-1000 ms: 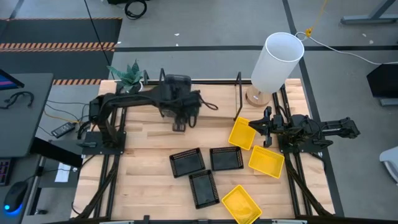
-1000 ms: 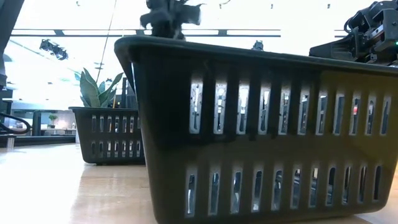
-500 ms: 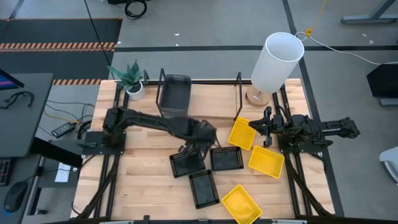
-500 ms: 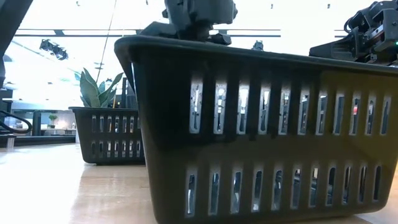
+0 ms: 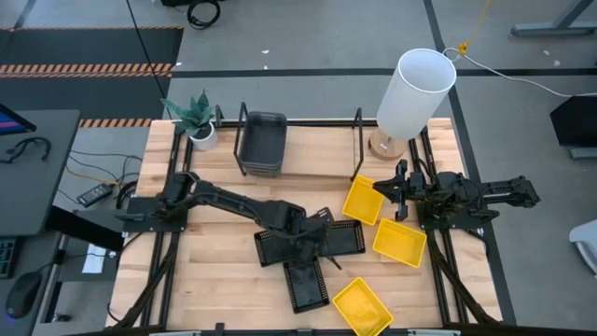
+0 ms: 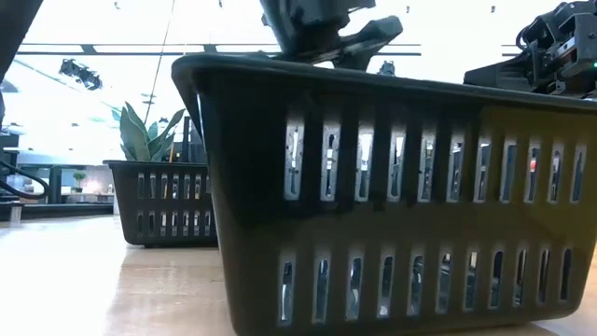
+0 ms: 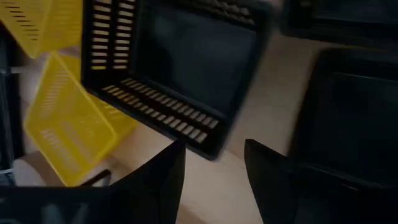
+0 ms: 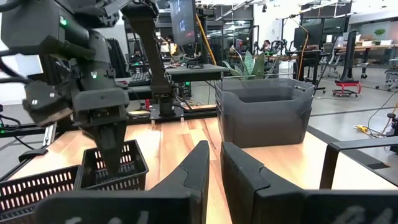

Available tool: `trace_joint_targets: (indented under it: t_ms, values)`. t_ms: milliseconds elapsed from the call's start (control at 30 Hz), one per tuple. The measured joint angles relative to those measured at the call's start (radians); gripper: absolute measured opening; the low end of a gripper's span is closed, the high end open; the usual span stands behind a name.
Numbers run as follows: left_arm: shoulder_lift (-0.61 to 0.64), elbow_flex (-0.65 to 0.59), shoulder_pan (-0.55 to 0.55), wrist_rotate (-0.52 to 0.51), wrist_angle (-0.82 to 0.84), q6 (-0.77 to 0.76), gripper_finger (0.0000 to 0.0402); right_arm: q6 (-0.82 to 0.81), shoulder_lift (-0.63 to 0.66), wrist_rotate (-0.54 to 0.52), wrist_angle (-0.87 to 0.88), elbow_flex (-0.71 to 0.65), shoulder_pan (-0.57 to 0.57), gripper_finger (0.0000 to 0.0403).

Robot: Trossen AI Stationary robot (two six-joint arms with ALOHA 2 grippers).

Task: Stack baskets on shelf by color
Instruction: Stack the top right black basket on the top left black basket

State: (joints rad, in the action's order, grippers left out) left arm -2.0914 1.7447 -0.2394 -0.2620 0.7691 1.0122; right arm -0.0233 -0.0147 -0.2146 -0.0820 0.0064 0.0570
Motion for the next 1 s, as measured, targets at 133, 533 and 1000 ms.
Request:
trace_joint_targets:
  t_ms: [133,533,1000]
  values:
    - [-0.025,-0.002,0.000,-0.024,-0.014,0.008,0.0172,0.000,0.000,0.000,0.000,0.000,0.000,0.0045]
    - [-0.060,-0.001,0.007,-0.025,-0.035,0.055,0.0172,0.000,-0.010,0.005,-0.020,0.001,0.000,0.0045]
    - [-0.095,0.001,0.040,0.013,-0.032,0.063,0.0172,0.000,-0.011,0.001,-0.030,0.000,0.000,0.0045]
